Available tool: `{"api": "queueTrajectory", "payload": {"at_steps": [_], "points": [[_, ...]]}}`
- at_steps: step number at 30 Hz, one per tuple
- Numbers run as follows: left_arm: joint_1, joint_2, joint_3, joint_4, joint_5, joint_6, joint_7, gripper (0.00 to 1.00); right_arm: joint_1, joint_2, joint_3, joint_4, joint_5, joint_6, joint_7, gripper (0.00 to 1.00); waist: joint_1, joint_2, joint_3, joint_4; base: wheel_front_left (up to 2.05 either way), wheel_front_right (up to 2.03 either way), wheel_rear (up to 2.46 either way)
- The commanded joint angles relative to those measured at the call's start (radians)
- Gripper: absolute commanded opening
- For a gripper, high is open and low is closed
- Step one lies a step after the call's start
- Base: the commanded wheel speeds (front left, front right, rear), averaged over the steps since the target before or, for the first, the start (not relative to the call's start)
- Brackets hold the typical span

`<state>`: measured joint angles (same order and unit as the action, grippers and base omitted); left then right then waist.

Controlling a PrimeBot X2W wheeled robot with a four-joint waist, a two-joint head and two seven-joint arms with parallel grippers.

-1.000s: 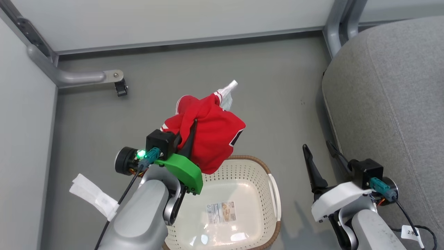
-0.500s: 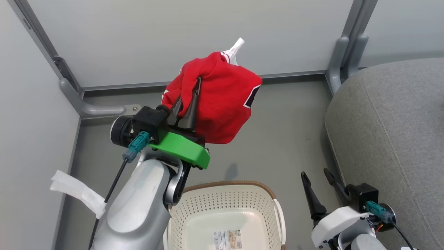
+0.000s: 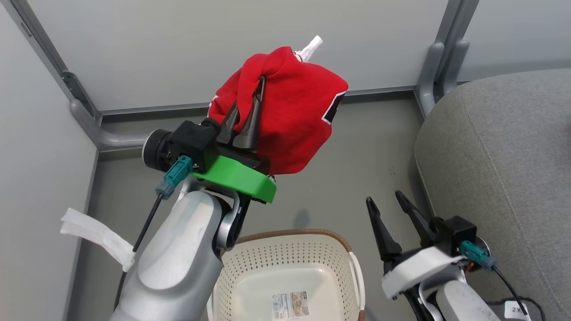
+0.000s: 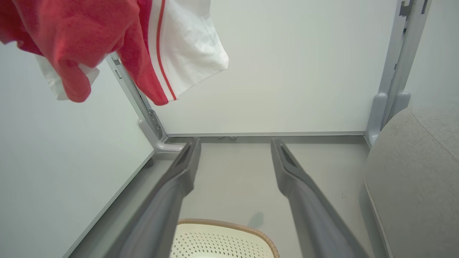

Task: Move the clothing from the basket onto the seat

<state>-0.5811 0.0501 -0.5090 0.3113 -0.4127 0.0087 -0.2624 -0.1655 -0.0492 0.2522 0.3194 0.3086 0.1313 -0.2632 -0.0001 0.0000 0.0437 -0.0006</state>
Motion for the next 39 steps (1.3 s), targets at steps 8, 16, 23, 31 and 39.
{"api": "queueTrajectory", "payload": {"at_steps": [8,16,23,31,39], "points": [[-0.022,0.002,-0.021,-0.033,-0.01,0.0,-0.003,0.0,-0.173,-0.004,0.129,-0.117,0.043,-0.001,-0.002,1.0,0.0001,0.0,0.032,0.006,0.0,0.0,0.0],[-0.034,0.001,-0.075,-0.063,-0.038,-0.008,-0.004,0.0,-0.33,-0.004,0.239,-0.045,0.071,-0.001,-0.002,1.0,0.0001,0.0,0.055,0.045,0.0,0.0,0.0],[-0.041,0.002,-0.134,-0.08,-0.075,-0.016,-0.004,0.0,-0.431,-0.003,0.274,0.016,0.07,-0.001,-0.002,1.0,0.0001,0.0,0.072,0.077,0.0,0.0,0.0],[-0.045,0.002,-0.188,-0.092,-0.117,-0.009,-0.004,0.0,-0.504,-0.003,0.285,0.07,0.049,-0.001,-0.002,1.0,0.0001,0.0,0.089,0.106,0.0,0.0,0.0],[-0.05,0.002,-0.199,-0.089,-0.144,-0.001,-0.004,0.0,-0.513,-0.004,0.241,0.085,0.049,-0.001,-0.002,0.0,0.0001,0.0,0.099,0.126,0.0,0.0,0.0]]}}
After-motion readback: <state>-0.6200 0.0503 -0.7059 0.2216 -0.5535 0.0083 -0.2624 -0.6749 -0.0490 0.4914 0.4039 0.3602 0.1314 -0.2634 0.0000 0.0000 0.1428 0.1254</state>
